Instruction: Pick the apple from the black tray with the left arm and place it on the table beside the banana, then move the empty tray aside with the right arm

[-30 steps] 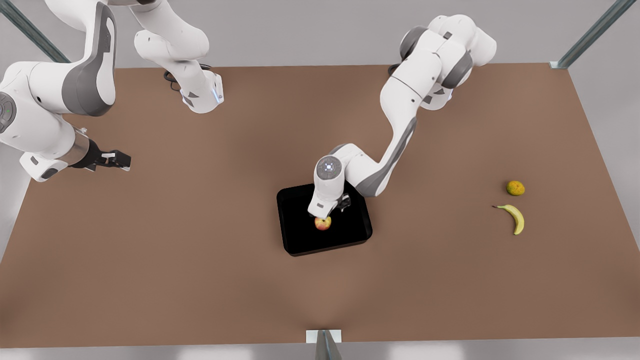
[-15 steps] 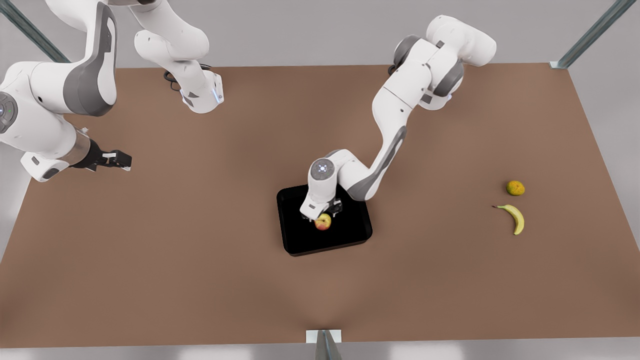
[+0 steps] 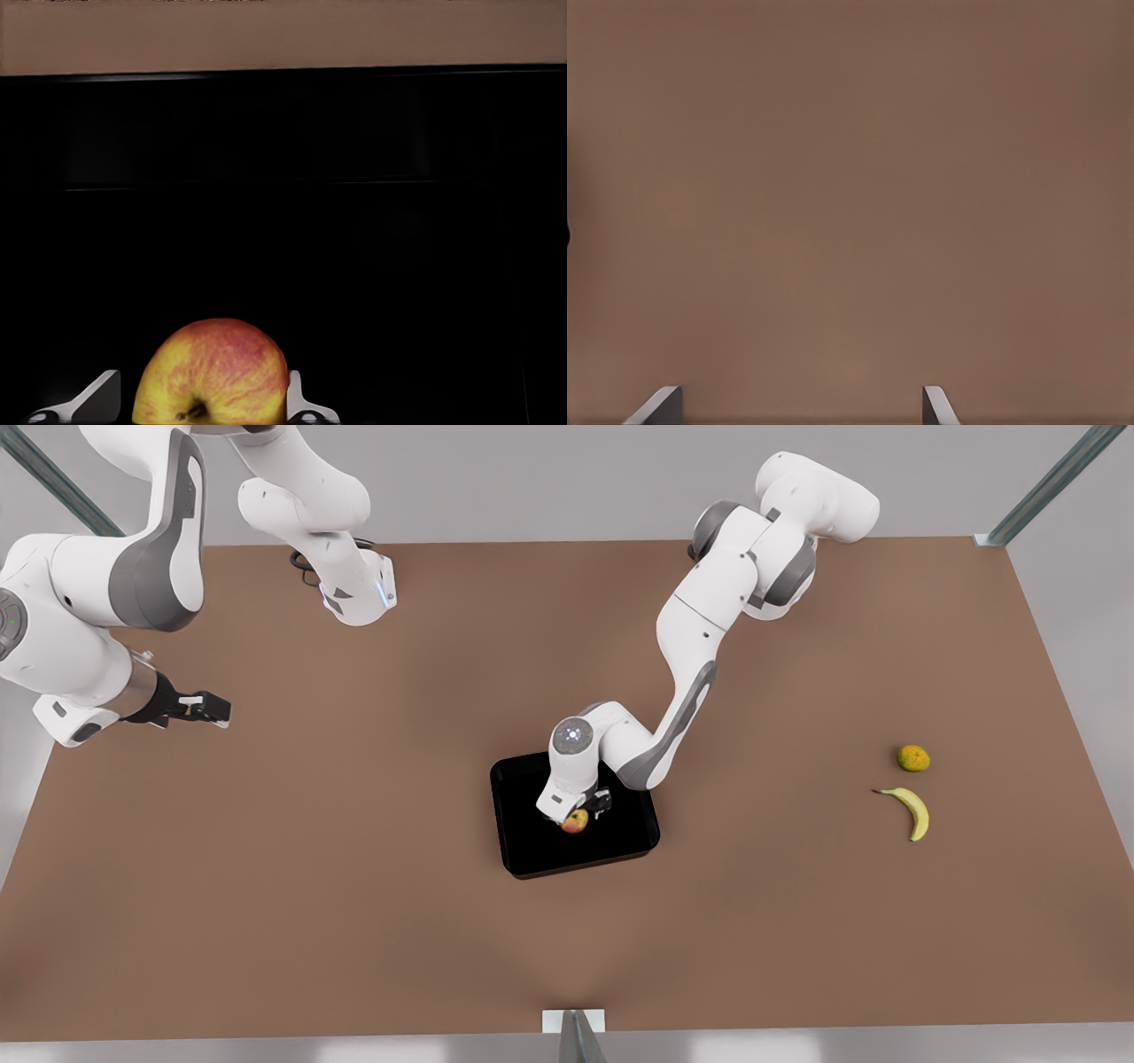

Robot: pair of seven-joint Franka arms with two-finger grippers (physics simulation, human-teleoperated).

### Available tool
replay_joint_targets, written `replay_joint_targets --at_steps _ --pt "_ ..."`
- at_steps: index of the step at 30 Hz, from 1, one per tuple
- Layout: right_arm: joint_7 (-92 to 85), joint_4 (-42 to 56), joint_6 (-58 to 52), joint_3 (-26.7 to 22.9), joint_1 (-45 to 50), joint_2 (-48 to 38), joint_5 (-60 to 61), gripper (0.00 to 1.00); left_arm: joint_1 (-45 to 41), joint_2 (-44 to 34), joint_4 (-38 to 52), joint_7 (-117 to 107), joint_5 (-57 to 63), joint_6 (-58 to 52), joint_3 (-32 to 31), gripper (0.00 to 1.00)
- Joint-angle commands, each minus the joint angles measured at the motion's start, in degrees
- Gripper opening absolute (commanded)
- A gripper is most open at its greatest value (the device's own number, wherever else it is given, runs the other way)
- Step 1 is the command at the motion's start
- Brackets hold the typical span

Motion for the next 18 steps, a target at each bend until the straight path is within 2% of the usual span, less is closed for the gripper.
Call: replay_joint_targets --at_steps 1,3,6,10,13,15,18 --pt "0.09 0.03 -0.03 -0.02 0.24 -0.05 0.00 1.00 0.00 -0.06 0.16 0.45 0.12 0.14 -0.01 0.65" --pt "0.09 0.03 -0.03 0.06 0.24 -0.05 0.00 1.00 0.00 -0.24 0.24 0.54 0.12 -0.29 0.08 0.54" --pt "0.09 0.03 -0.03 0.06 0.24 -0.05 0.00 1.00 -0.27 -2.52 0.24 1.15 1.27 -7.41 -0.18 0.56" --pt "0.09 0.03 -0.03 0.06 0.24 -0.05 0.00 1.00 1.40 -12.01 -0.19 8.36 -3.48 -20.77 -0.36 0.57" --pt "0.09 0.03 -0.03 0.06 0.24 -0.05 0.00 1.00 9.05 -19.83 -0.55 22.24 -8.40 -31.41 -0.27 0.61" --pt "0.09 0.03 -0.03 0.06 0.24 -0.05 0.09 1.00 13.09 -20.71 -0.55 30.15 -8.58 -32.20 -0.27 0.61" --pt "-0.17 0.03 -0.03 2.00 2.18 0.21 0.17 1.00 21.87 -21.51 -0.99 47.55 -7.87 -33.25 0.26 0.55"
